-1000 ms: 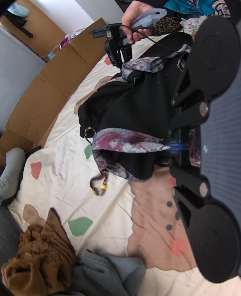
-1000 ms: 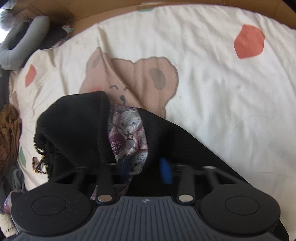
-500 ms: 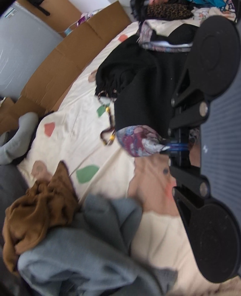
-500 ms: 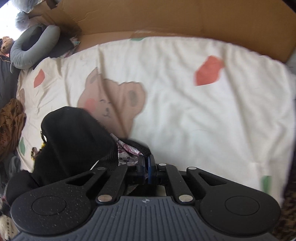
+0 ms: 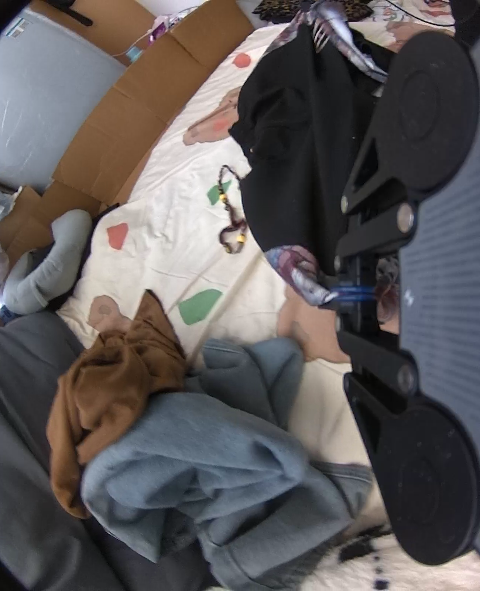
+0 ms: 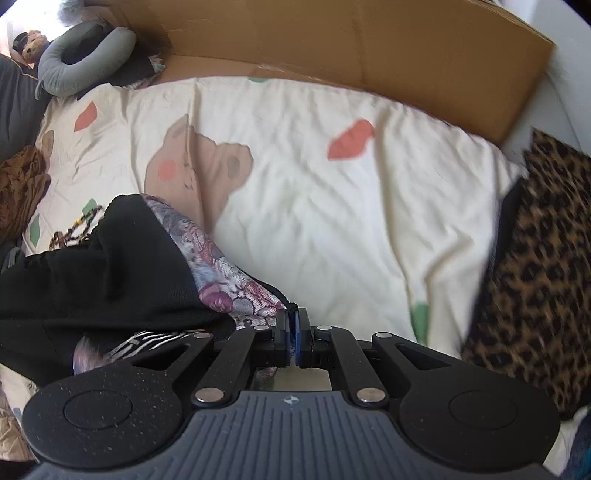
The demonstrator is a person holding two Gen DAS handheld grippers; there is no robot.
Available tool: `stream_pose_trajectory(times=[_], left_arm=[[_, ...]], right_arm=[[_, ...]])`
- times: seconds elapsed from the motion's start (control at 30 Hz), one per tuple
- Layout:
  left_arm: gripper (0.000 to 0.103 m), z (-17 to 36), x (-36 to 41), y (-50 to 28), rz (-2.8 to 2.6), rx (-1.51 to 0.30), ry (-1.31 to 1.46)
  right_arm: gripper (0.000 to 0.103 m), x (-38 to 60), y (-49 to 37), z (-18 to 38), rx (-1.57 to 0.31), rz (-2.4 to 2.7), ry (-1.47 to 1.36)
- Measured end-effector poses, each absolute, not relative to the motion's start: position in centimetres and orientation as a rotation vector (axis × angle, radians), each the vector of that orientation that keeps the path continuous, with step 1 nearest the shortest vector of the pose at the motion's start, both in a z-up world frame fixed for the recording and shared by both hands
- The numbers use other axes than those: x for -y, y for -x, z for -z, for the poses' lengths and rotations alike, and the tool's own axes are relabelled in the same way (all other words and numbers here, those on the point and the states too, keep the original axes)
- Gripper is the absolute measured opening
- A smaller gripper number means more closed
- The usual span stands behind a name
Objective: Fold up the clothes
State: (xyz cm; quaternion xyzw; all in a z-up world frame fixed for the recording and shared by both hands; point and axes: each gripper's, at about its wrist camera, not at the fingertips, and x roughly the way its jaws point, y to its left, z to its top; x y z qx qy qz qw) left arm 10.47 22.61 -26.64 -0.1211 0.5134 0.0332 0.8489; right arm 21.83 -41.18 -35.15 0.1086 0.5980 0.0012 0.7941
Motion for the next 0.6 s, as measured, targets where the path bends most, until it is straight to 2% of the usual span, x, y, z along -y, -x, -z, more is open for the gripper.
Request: stream_pose_trajectory(times=[0.6], left_arm=[[0.002,33.9,-23.1,-2.7,-0.135,-1.327,0.404]], right_arm=[[0.000,42.4,-10.6,39.8,-1.448,0.125,-0.357]])
